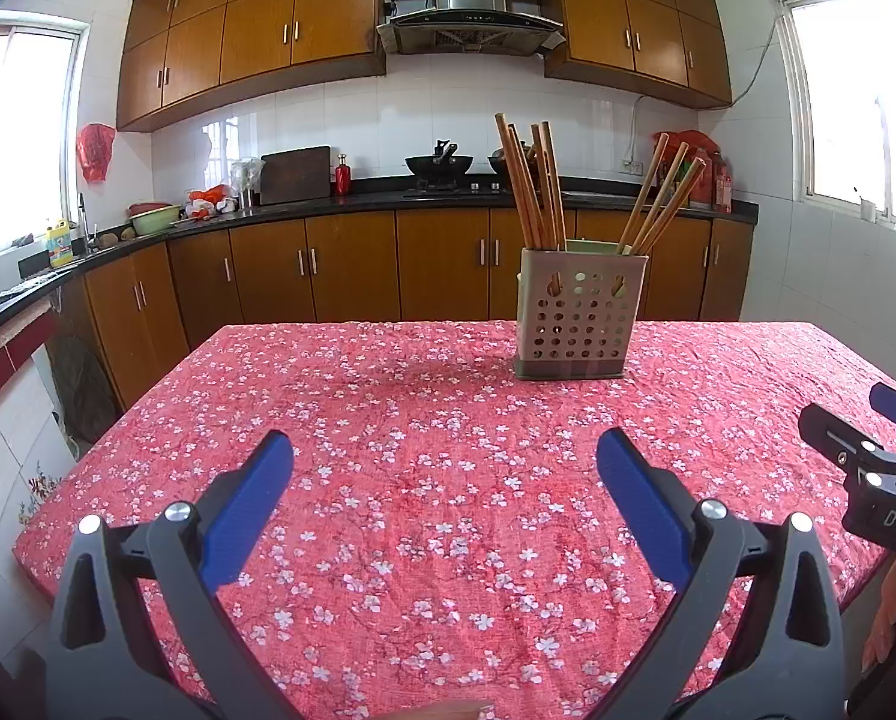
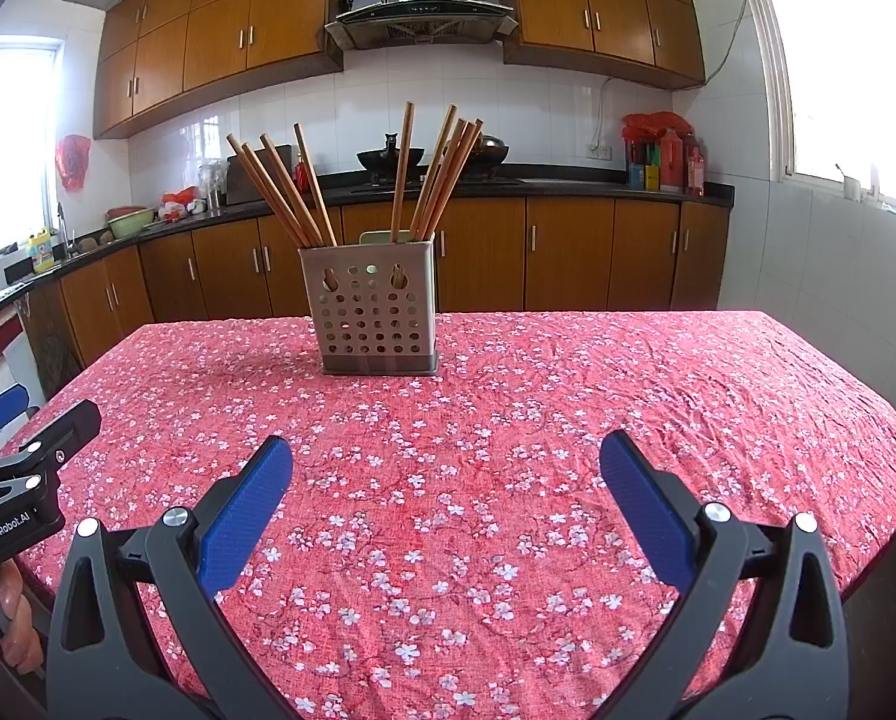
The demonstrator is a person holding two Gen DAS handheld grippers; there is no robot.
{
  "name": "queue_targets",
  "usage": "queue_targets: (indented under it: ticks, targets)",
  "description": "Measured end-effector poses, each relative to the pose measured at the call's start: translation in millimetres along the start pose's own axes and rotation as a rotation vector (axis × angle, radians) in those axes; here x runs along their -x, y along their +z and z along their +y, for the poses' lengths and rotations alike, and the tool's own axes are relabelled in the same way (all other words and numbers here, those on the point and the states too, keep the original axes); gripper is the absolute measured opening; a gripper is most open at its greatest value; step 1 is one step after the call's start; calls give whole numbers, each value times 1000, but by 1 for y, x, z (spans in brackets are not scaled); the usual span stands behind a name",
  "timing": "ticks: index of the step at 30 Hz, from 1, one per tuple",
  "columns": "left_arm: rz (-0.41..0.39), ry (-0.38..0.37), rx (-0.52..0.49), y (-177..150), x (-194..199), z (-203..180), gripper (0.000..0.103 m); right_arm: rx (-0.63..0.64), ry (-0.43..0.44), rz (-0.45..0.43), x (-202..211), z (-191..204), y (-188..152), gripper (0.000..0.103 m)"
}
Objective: Organize utensils
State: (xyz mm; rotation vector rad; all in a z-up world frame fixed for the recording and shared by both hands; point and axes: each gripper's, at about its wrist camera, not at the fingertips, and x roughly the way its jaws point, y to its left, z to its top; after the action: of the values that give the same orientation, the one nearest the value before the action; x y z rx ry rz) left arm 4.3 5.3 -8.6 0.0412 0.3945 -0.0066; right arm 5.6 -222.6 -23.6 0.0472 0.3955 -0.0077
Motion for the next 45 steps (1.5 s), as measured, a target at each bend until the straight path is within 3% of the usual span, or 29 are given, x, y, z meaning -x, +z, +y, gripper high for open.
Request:
queue_targets:
  ticks: [45]
  targets:
    - [8,-2,6,-3,-4,5,99,-4,0,4,0,1,0,101]
